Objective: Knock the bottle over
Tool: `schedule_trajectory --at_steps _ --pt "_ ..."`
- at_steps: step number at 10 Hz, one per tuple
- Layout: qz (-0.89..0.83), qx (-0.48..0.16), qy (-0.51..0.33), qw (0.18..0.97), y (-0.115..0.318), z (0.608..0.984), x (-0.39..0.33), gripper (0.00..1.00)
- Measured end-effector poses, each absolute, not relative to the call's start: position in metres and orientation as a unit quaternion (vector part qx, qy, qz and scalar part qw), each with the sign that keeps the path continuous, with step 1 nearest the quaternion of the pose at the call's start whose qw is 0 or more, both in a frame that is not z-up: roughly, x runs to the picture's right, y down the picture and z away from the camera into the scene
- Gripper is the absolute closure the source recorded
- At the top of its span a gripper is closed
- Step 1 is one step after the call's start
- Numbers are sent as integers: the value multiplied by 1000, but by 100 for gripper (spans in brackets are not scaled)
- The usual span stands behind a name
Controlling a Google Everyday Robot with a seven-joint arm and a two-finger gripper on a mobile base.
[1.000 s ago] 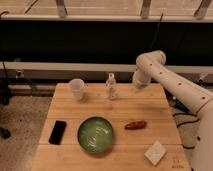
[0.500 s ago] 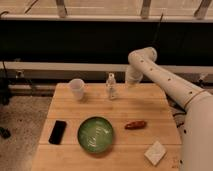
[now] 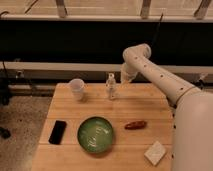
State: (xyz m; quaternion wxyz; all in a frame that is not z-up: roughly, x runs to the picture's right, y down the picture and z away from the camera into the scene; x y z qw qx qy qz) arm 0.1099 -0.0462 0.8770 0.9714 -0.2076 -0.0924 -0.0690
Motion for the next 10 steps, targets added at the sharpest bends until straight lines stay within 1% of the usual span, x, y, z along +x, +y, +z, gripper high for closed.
schedule_trajectory --at_steps 4,7,10 --pt "-83 -194 -108 972 -57 876 82 81" --pt "-94 -194 -122 969 -56 873 65 81" --pt "-110 -193 -143 964 -50 863 44 81"
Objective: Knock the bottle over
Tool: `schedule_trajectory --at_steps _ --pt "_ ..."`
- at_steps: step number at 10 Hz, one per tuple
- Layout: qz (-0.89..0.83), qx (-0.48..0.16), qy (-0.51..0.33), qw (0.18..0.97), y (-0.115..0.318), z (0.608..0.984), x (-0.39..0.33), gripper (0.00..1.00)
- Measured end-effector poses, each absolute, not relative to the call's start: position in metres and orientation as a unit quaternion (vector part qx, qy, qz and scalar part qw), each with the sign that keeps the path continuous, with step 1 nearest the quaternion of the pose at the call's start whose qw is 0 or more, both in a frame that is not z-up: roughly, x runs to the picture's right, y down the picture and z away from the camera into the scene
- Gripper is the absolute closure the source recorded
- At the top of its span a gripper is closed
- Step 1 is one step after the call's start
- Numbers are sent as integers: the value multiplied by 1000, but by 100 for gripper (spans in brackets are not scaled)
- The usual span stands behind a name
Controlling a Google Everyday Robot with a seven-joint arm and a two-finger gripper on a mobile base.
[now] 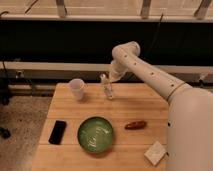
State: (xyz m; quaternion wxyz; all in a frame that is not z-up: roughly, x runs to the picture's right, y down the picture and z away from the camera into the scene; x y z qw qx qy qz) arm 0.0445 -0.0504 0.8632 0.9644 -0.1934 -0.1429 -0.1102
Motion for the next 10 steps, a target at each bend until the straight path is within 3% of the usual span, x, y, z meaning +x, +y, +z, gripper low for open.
schedule_trajectory --at_steps 10 --pt "-152 -202 -220 942 8 799 20 81"
